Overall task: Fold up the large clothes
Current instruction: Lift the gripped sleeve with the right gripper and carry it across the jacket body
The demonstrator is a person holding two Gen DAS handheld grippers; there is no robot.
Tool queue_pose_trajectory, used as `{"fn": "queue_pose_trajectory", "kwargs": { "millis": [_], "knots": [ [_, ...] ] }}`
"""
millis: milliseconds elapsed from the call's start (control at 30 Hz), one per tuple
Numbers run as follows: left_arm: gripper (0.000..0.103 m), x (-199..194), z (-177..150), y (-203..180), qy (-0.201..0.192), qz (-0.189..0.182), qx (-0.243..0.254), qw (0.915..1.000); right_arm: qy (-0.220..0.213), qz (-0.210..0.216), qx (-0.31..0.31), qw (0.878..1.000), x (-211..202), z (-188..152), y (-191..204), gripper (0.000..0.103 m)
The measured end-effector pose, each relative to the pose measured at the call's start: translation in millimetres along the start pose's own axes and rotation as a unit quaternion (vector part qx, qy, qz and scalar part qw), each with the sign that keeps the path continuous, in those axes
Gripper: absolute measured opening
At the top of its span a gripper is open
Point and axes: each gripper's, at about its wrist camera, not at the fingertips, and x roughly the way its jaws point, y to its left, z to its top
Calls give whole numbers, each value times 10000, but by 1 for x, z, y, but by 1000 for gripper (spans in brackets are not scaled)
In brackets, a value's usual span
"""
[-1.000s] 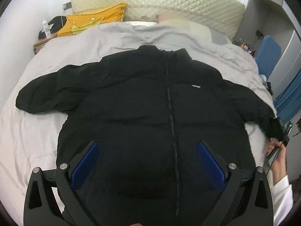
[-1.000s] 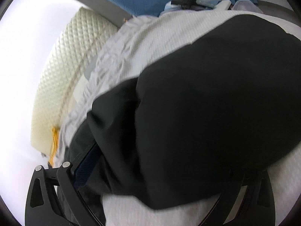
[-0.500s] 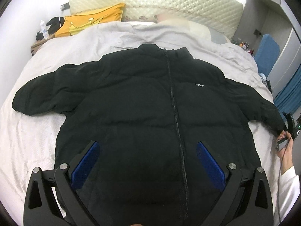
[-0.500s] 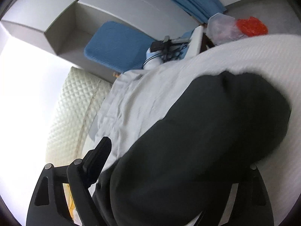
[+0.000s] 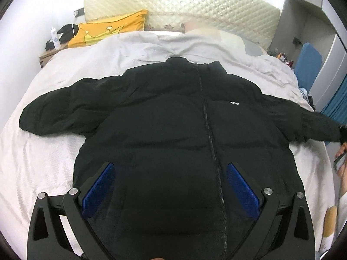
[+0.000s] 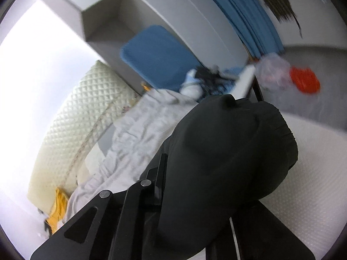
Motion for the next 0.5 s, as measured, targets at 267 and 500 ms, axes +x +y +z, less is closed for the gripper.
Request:
{"fn": "queue_pose_trajectory", "kwargs": {
  "millis": [267, 500],
  "knots": [
    [102, -3, -12, 10, -121, -23, 132, 9998, -360, 491, -1543, 9861, -68, 6, 153, 9],
    [102, -4, -20, 32, -251, 100, 126, 9996, -430, 876, -3084, 9462, -107, -51, 306, 9]
  ]
}}
